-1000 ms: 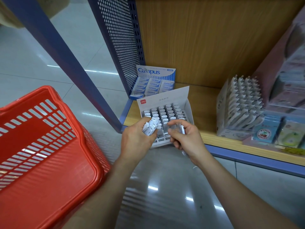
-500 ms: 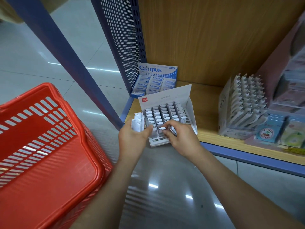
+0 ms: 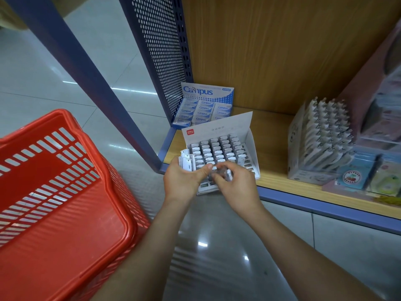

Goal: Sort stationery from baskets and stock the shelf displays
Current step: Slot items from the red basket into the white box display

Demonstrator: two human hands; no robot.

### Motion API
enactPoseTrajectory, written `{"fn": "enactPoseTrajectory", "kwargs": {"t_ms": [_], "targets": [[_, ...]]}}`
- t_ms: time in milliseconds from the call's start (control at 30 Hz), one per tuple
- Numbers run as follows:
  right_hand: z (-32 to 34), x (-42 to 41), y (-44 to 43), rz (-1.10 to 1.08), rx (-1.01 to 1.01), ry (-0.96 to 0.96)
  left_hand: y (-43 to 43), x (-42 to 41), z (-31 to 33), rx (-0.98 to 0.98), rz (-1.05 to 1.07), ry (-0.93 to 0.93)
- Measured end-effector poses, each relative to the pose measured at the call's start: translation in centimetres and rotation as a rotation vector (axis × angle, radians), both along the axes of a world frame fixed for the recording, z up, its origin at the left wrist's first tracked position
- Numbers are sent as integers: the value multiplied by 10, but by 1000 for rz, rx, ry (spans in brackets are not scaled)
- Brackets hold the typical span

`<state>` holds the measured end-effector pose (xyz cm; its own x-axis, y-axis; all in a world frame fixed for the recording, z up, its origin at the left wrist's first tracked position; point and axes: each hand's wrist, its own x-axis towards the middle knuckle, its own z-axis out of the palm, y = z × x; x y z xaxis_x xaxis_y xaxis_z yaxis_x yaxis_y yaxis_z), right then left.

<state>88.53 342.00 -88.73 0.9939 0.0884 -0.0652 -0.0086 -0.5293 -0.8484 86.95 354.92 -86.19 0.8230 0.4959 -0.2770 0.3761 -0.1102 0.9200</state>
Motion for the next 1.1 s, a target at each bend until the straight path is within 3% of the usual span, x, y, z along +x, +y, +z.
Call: {"fn": "enactPoseTrajectory", "kwargs": {"t_ms": [133,300,400,533,700,767,900,1000,1100], "targets": [[11,-1,-4,-267,501,326,1,4,-4,52,4,18],[32,2,-20,-299,1162,788,1,-4,4,129,65,-10],[37,-7,-24,-276,1323,795,-4,-14,17,127,3,-35],[39,-14,-21,-277,1471,725,-24,-33,31,-62,-253,66],[41,-16,-24,-172,1401,675,-26,-40,30,-259,-207,120],[40,-17,-29,-144,1246,650,-25,-40,31,-258,-167,90],[37,-15,-47,-87,785,499,-16,-33,35,-127,-101,6],[38,-11,-55,104,352,304,-12,-25,41,29,-126,-68],[43,-9,-47,219,170,135,-21,-22,46,286,-266,-90]]}}
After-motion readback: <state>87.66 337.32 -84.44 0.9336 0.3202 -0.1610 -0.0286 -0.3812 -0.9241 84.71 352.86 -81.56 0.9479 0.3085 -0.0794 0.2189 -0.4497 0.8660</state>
